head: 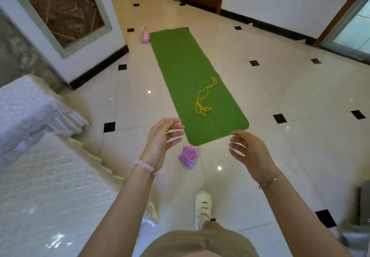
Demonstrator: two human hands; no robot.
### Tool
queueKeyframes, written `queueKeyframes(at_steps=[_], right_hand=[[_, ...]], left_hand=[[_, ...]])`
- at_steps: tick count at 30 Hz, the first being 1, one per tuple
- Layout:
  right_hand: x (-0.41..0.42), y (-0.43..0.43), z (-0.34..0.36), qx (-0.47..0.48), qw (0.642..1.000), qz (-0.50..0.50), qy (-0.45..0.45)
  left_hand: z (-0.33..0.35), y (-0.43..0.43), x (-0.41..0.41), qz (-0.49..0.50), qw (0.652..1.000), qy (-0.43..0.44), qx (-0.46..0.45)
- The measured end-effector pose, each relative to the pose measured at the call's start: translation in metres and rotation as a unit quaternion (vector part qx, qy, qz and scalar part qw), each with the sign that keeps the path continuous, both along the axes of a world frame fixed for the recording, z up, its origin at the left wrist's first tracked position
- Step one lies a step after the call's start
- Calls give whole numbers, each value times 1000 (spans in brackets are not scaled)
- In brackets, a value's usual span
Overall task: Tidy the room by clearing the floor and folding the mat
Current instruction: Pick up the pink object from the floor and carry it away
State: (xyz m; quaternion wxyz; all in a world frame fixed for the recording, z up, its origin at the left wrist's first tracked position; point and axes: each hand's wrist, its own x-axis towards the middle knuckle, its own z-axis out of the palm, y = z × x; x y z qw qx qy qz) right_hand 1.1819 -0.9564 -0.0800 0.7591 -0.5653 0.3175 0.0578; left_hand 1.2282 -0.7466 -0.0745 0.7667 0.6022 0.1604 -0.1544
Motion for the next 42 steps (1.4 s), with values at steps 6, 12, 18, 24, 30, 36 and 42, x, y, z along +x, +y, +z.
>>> queueKeyframes(at_steps=[6,12,18,24,30,36,42], right_hand=[[106,-25,-1,-4,999,48,14],[191,-14,-20,20,994,96,39],[291,19,-35,31,991,121,43],[424,76,-44,20,993,102,54],[564,150,-16,22,991,129,22],[670,174,-5,33,991,130,0],[771,178,-20,28,991,129,14]], left_hand=[[3,-30,81,36,999,8,10],[-3,-22,150,85,996,27,14],[-13,12,243,104,994,28,20],[-18,71,373,92,995,22,24],[1,121,508,70,997,1,31],[8,146,602,70,997,-3,33],[-1,161,697,63,997,-1,49]])
